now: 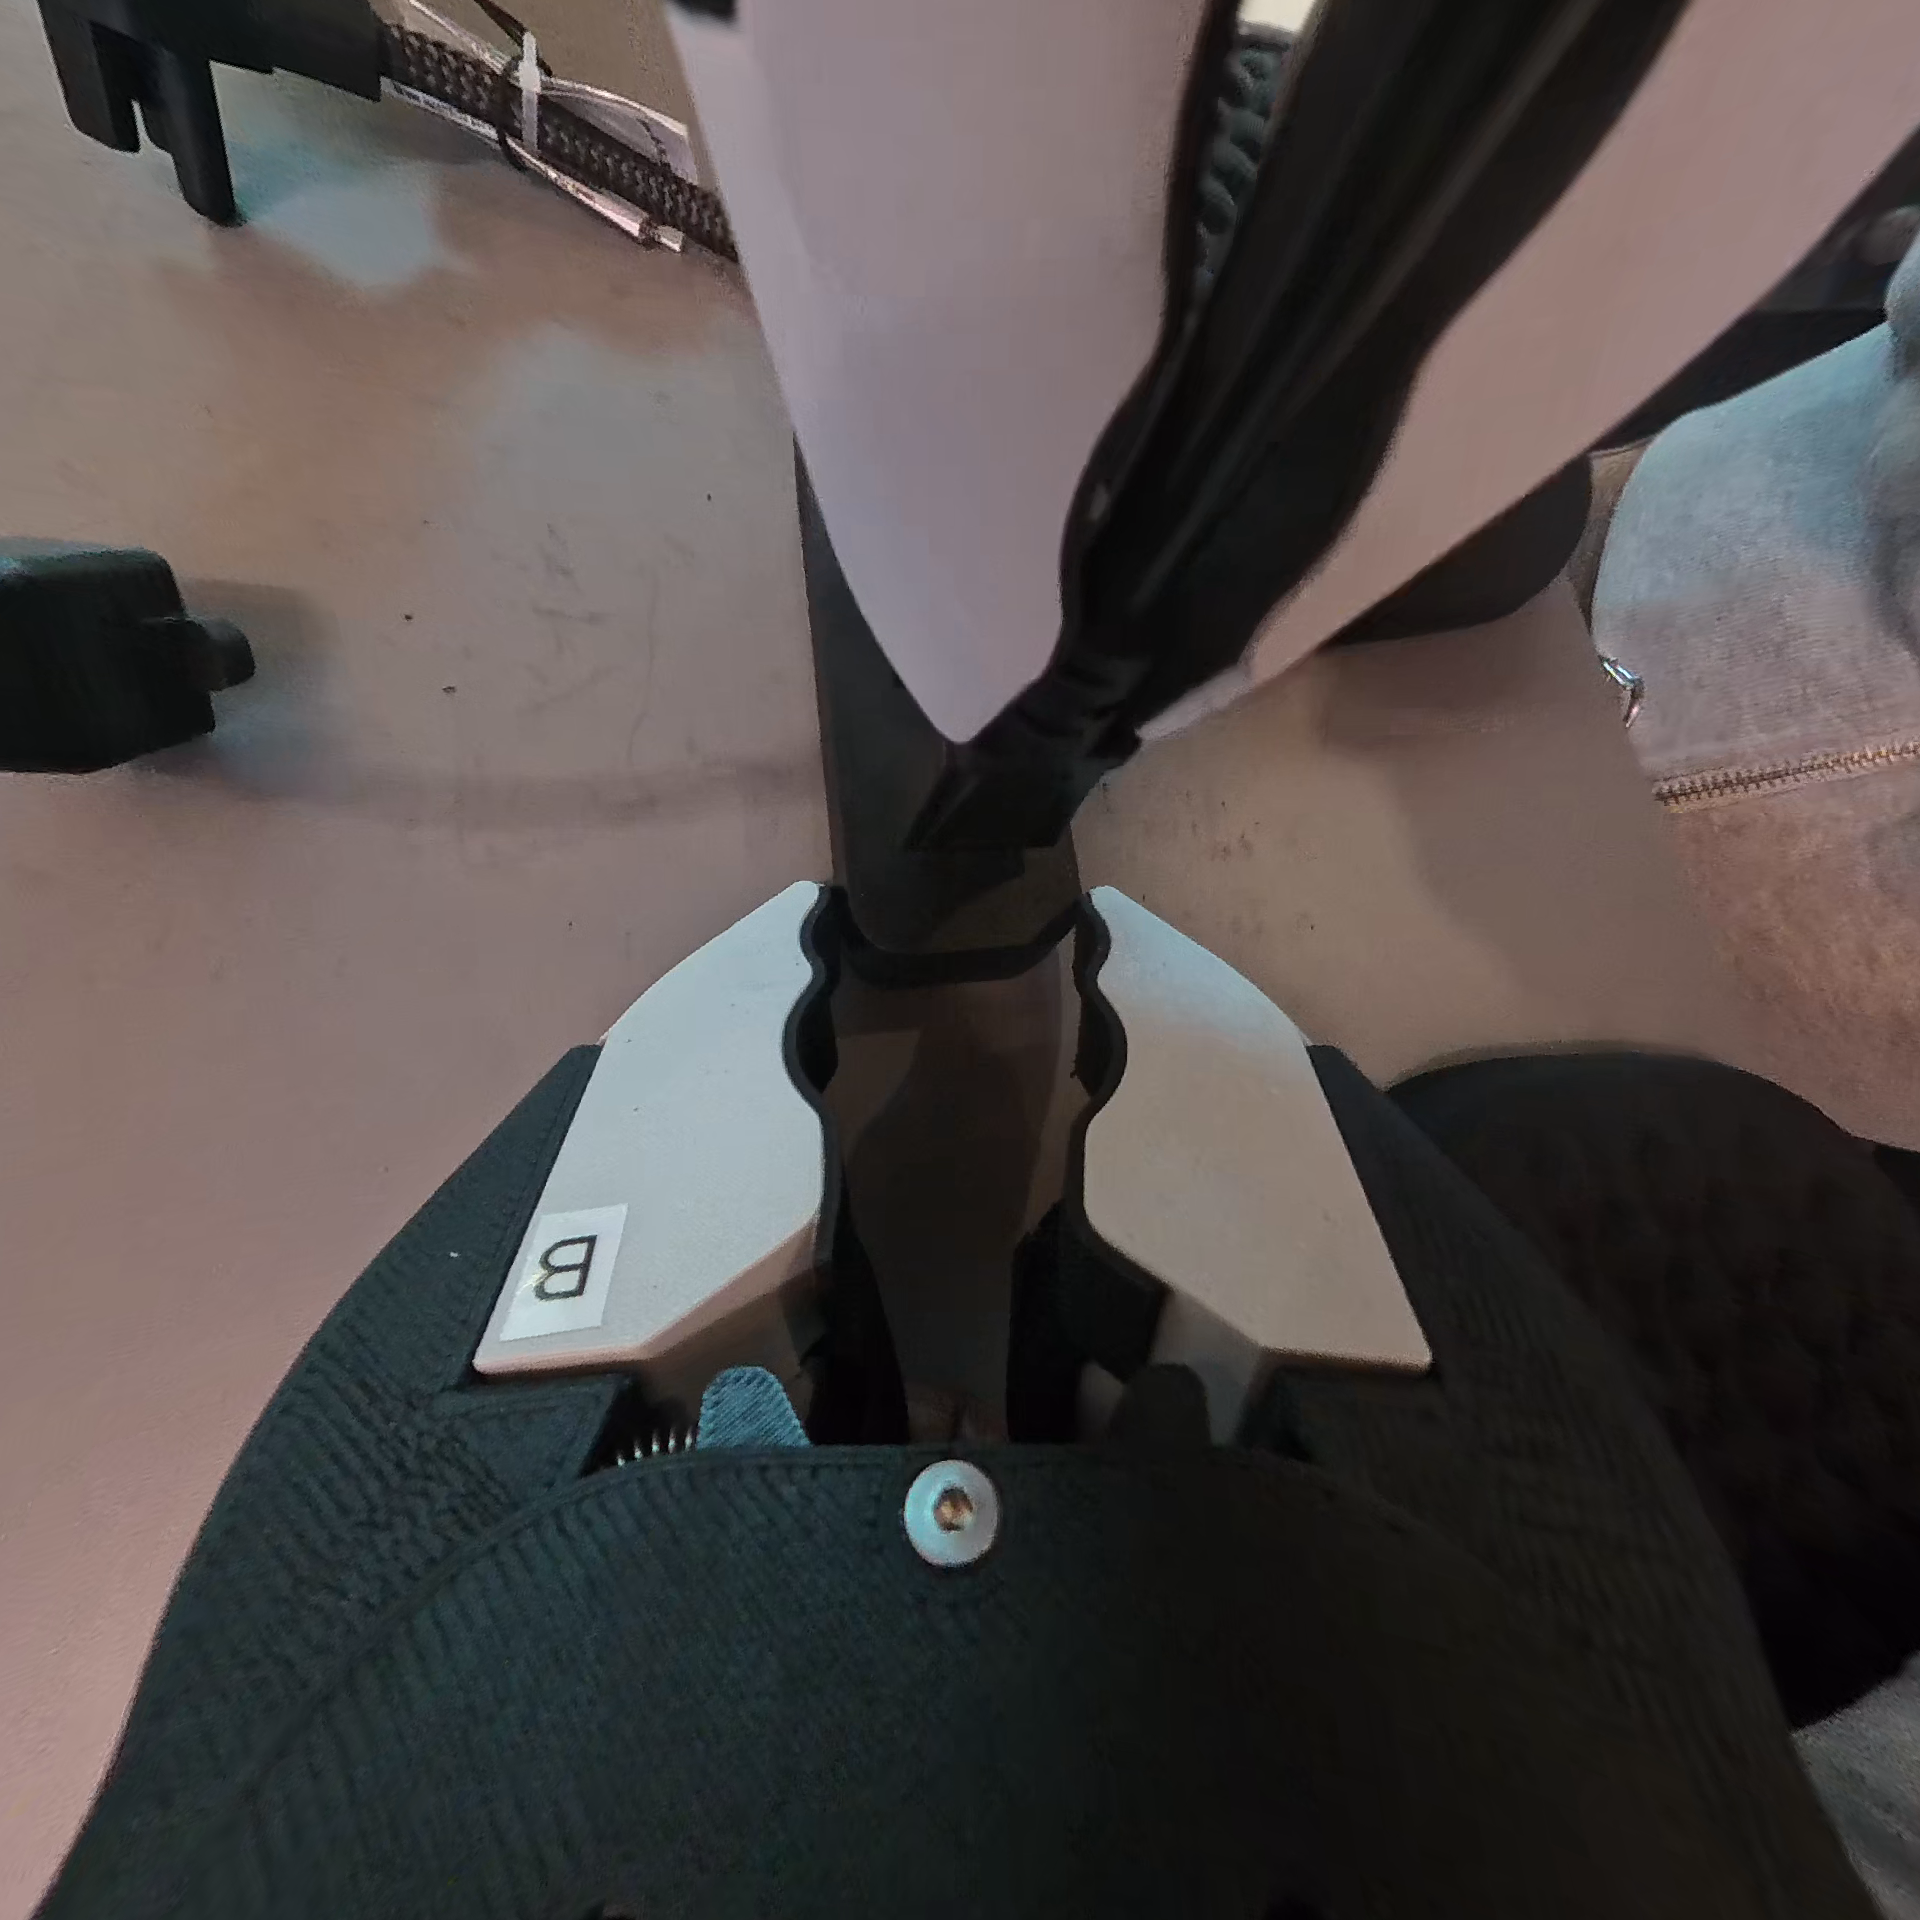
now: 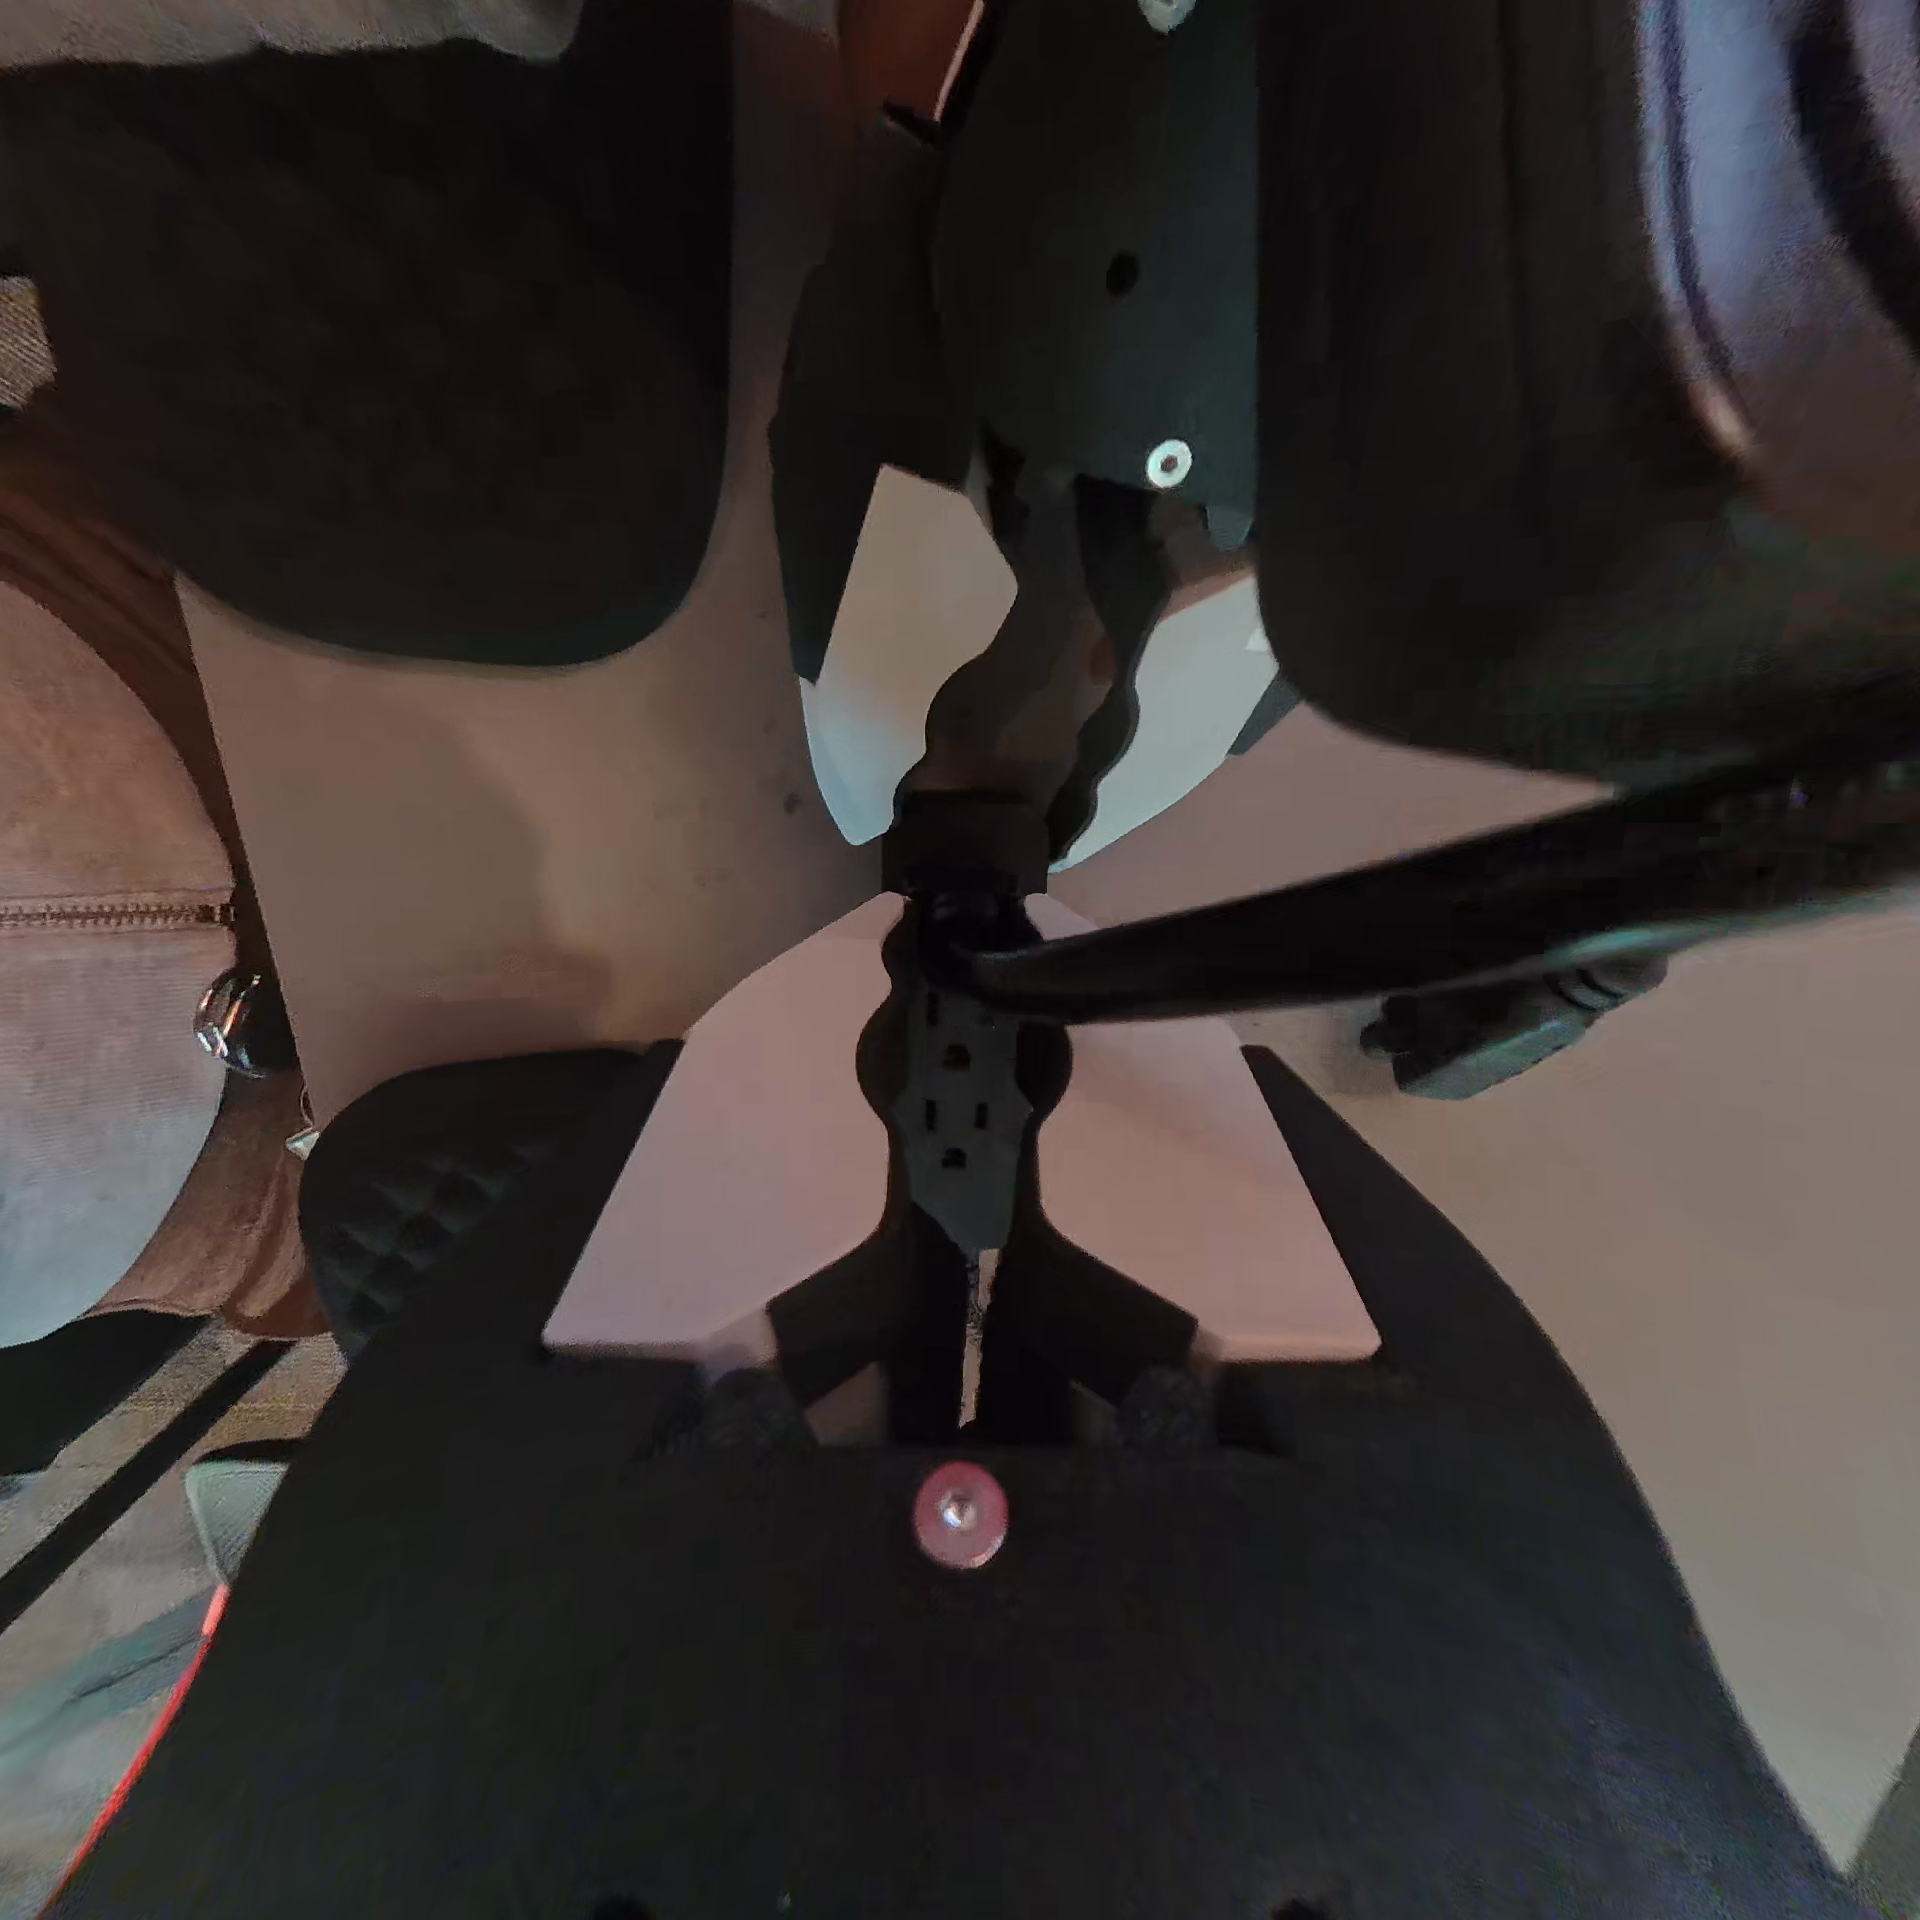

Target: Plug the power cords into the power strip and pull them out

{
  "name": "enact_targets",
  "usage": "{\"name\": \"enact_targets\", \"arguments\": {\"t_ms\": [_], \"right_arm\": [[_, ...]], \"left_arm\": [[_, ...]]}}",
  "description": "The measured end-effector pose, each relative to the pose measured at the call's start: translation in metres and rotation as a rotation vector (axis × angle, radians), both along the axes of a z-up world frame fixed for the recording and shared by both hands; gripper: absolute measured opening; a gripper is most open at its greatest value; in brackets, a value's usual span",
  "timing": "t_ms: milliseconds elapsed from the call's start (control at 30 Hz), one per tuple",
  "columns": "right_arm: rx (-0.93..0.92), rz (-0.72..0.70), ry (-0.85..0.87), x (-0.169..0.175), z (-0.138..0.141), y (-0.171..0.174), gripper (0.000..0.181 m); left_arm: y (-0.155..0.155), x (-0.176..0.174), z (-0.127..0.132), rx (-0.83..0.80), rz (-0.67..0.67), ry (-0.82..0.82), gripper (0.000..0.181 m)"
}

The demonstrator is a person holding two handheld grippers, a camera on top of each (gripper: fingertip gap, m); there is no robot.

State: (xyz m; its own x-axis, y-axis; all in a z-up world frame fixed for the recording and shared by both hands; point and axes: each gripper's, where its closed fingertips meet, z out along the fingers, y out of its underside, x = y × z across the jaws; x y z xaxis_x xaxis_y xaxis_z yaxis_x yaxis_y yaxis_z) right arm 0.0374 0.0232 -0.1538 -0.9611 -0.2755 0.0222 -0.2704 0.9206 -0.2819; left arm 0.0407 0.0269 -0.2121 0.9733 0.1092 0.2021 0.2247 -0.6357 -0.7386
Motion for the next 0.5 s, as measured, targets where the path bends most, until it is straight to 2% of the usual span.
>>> {"name": "enact_targets", "arguments": {"t_ms": [500], "right_arm": [[0.136, 0.009, 0.046, 0.0021, -0.0016, 0.0055, 0.016]], "left_arm": [[0.0075, 0.0019, -0.0002, 0.001, -0.001, -0.007, 0.044]]}}
